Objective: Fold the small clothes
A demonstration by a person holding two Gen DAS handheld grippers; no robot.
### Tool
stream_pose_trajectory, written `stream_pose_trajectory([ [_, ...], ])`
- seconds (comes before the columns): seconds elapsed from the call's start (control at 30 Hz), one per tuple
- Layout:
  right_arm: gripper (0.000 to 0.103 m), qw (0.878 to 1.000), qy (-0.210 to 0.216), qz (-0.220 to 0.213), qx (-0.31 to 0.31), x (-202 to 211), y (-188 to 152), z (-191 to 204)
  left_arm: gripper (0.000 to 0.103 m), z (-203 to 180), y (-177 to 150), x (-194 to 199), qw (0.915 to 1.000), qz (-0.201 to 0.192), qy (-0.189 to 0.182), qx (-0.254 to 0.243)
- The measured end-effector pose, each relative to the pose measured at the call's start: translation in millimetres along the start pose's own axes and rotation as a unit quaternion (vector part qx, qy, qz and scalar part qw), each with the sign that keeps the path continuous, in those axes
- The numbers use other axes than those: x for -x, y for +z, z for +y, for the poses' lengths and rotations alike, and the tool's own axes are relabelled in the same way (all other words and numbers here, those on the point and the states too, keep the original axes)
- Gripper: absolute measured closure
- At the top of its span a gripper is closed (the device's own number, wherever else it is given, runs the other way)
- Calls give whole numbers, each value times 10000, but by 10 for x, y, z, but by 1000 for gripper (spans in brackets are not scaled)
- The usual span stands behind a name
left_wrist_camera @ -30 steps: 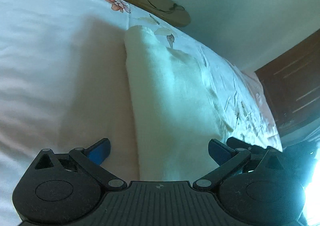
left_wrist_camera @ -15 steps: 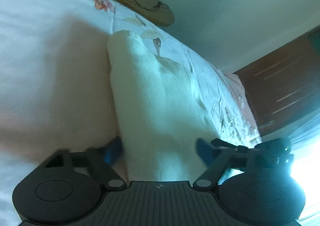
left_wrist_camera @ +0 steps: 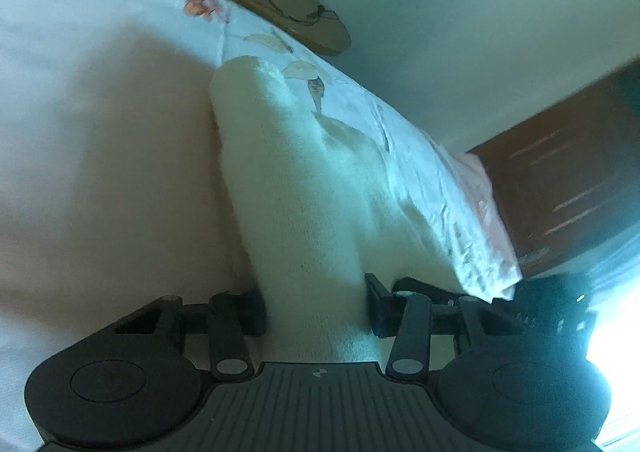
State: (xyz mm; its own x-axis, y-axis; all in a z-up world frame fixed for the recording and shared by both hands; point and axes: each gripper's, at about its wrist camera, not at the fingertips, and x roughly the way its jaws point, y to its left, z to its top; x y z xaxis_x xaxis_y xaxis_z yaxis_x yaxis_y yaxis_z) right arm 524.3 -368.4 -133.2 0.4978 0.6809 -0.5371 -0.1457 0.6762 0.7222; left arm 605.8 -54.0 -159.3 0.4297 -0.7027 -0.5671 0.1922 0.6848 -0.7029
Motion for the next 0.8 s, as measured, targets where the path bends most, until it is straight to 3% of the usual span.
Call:
stream_pose_trajectory([
  [0.1, 63, 9994, -214, -18, 284, 0, -17, 118, 61, -63, 13, -3, 9999, 3, 80, -75],
  [0.5, 65, 9978, -305, -274, 523, 183, -4, 344, 63, -384, 176, 168, 9980, -55, 118, -615],
  [0.8, 65, 9962, -113, -295, 814, 106, -14, 788, 63, -395, 222, 791, 9958, -297, 396, -768],
])
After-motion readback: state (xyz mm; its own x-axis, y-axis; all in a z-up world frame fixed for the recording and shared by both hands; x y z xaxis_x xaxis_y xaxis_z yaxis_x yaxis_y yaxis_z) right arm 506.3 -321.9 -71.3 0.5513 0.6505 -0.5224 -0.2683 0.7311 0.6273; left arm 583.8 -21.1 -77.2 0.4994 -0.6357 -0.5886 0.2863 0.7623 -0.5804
